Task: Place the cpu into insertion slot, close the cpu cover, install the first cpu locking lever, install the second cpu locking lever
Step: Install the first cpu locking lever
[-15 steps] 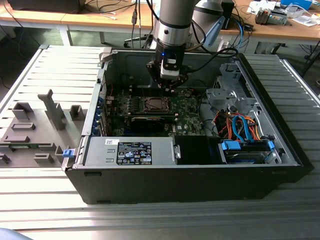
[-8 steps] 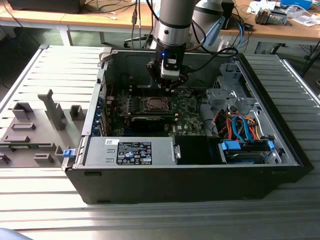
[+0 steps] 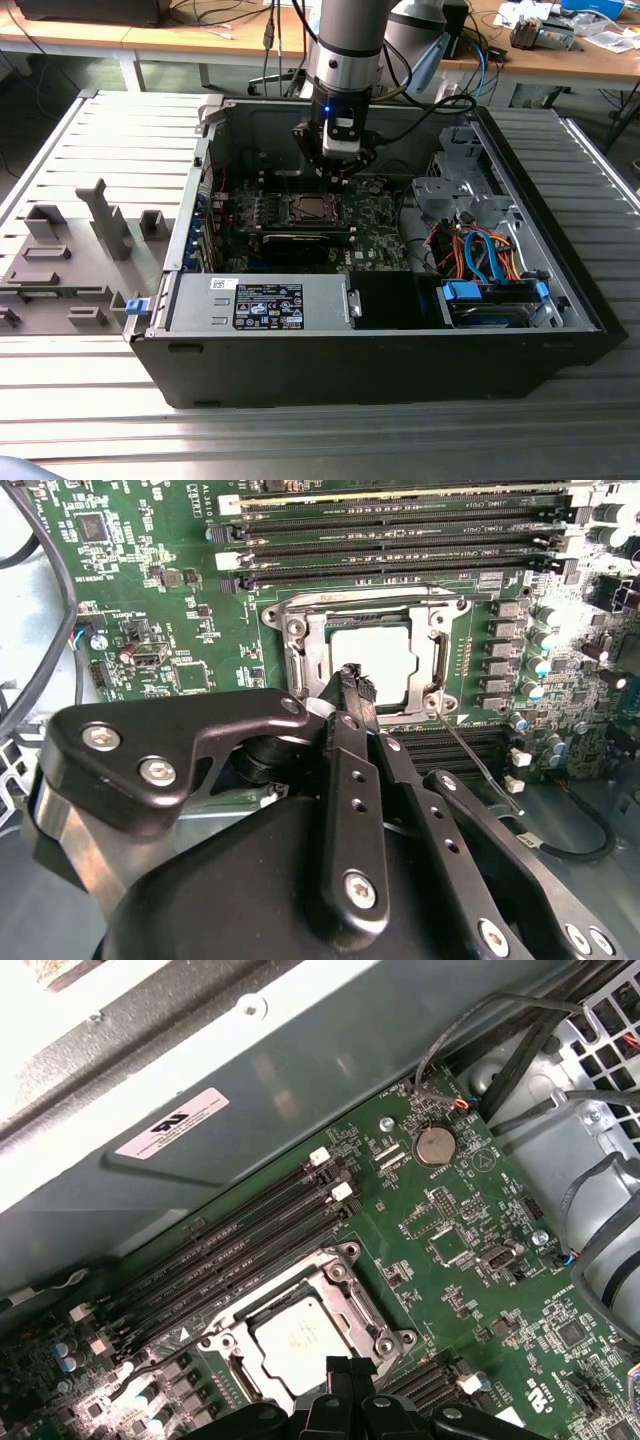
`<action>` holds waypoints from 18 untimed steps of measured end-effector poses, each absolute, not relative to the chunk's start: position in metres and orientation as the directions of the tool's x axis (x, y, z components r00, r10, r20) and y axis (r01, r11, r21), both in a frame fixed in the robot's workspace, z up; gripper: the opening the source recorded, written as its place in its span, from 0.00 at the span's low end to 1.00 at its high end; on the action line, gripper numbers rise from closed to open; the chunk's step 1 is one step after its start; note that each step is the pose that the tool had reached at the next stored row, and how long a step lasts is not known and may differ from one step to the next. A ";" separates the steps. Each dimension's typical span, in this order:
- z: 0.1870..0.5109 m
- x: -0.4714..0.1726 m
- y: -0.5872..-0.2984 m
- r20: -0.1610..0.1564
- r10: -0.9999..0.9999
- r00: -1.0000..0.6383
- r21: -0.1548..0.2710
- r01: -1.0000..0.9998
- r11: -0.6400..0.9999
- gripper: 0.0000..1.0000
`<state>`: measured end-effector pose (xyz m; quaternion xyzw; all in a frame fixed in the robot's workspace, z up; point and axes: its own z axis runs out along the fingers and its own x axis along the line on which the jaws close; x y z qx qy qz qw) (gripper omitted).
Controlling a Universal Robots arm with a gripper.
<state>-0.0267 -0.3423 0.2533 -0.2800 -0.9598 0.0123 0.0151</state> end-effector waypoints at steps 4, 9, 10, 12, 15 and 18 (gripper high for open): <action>0.253 -0.027 -0.342 0.022 0.533 -0.846 -0.032 0.532 0.846 0.11; 0.253 -0.027 -0.342 0.022 0.527 -0.850 -0.032 0.526 0.850 0.11; 0.253 -0.027 -0.342 0.022 0.525 -0.851 -0.032 0.524 0.851 0.11; 0.253 -0.027 -0.342 0.022 0.523 -0.852 -0.032 0.522 0.852 0.11; 0.253 -0.027 -0.342 0.022 0.519 -0.854 -0.032 0.518 0.855 0.11; 0.253 -0.027 -0.342 0.022 0.517 -0.856 -0.032 0.516 0.856 0.11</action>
